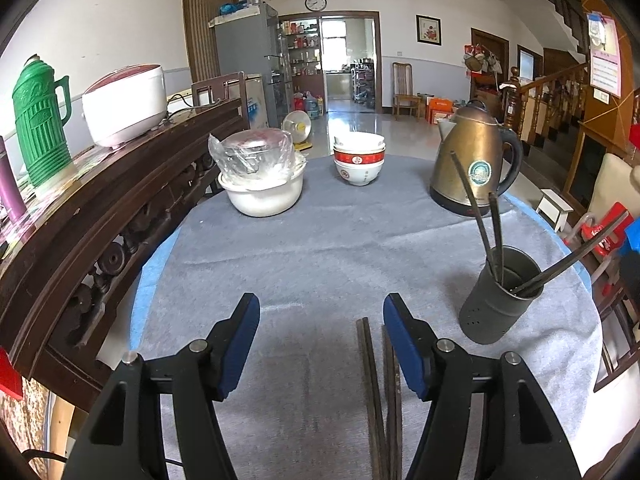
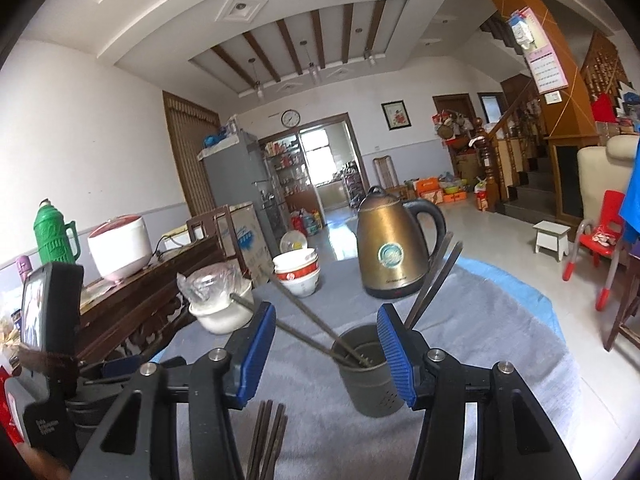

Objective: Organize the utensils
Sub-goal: 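Withdraw both open tools from the cup toward the remaining chopsticks, then move both open tools over the dark chopsticks lying on the cloth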

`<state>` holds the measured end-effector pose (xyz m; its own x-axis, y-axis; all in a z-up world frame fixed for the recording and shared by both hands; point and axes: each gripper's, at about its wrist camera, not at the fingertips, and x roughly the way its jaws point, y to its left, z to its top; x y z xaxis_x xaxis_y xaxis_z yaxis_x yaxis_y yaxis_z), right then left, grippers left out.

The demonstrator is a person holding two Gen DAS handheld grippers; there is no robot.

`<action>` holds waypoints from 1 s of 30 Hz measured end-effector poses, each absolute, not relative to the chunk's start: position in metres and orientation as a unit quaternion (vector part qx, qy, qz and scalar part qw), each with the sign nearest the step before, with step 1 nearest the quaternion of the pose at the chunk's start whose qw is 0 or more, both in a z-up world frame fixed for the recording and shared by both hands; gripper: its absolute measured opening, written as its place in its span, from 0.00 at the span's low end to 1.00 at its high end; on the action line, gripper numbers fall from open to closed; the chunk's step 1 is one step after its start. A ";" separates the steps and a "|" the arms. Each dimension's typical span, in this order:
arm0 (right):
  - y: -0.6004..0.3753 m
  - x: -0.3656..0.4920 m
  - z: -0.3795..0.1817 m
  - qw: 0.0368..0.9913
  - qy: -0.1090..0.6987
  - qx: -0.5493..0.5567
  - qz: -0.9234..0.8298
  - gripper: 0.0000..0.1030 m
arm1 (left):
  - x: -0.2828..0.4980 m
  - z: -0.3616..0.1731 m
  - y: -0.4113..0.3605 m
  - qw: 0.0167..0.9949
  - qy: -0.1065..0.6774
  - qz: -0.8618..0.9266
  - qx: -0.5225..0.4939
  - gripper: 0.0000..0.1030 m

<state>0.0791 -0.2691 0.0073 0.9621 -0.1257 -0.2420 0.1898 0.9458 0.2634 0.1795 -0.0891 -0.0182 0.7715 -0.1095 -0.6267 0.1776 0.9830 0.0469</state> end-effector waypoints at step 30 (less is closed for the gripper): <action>-0.238 0.106 -0.030 0.965 0.216 0.149 -0.030 0.55 | 0.188 -0.044 -0.065 0.928 0.367 -0.045 0.048 0.64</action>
